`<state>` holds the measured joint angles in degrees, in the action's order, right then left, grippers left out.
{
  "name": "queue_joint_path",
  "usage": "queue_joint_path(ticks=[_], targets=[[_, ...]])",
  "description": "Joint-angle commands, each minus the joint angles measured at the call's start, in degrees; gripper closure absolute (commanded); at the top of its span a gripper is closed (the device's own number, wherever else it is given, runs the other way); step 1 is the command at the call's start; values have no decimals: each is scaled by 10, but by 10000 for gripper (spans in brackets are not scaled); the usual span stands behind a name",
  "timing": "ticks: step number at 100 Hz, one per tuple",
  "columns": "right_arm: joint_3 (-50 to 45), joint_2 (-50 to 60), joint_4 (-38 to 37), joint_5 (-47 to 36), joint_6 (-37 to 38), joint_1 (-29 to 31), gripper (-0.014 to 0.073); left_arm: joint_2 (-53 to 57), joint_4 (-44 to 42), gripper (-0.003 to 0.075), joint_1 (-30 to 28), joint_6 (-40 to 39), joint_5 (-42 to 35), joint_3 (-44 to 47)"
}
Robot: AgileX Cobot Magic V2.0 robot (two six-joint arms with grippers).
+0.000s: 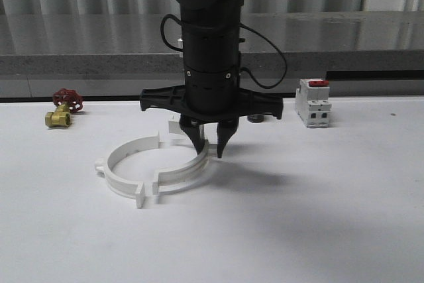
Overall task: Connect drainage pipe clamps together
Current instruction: 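Lower and press the second half against the first to close the ring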
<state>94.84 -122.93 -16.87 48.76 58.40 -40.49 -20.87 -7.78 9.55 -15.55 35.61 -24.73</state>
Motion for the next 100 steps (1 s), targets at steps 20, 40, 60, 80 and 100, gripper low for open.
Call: queue_joint_path(ticks=[20, 40, 60, 80, 100], targets=[[19, 26, -9, -15, 6, 0, 503, -4, 2, 741, 0, 0, -42, -14], [19, 20, -4, -18, 6, 0, 503, -4, 2, 741, 0, 0, -42, -14], [19, 20, 6, -31, 6, 0, 503, -4, 2, 741, 0, 0, -42, -14], [19, 19, 7, -30, 6, -1, 503, -4, 2, 741, 0, 0, -42, -14], [19, 13, 7, -30, 5, -7, 503, -4, 2, 741, 0, 0, -42, -14]])
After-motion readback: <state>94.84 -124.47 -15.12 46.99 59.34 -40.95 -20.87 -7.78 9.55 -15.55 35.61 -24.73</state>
